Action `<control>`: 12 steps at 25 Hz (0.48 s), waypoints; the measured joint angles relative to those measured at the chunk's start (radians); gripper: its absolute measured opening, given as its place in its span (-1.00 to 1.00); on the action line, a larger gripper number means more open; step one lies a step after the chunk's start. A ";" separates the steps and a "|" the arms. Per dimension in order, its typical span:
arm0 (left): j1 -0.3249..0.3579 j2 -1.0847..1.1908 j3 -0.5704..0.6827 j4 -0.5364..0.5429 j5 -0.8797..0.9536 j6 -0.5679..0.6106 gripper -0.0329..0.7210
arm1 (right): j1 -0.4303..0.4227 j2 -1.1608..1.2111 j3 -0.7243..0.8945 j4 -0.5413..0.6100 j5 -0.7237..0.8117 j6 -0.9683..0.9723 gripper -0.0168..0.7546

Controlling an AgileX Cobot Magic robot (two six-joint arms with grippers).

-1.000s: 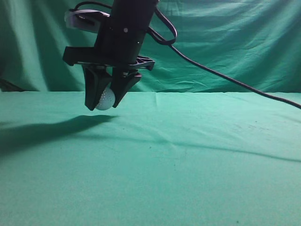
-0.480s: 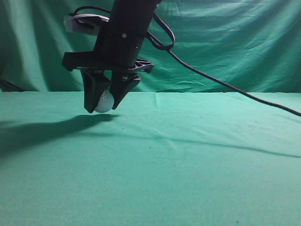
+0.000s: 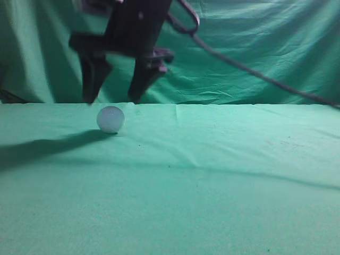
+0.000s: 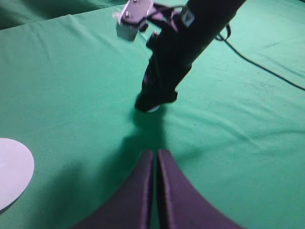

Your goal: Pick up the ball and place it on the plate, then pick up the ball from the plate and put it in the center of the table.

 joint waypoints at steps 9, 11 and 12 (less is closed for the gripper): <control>0.000 0.000 0.000 -0.028 0.000 0.000 -0.91 | 0.000 -0.321 0.000 -0.025 0.195 0.082 -0.96; 0.000 0.000 0.000 -0.042 0.000 0.000 -0.91 | 0.000 -0.391 0.000 -0.035 0.229 0.100 -0.96; 0.000 0.000 0.000 -0.051 0.000 0.000 -0.91 | 0.000 -0.429 0.000 -0.046 0.244 0.109 -0.96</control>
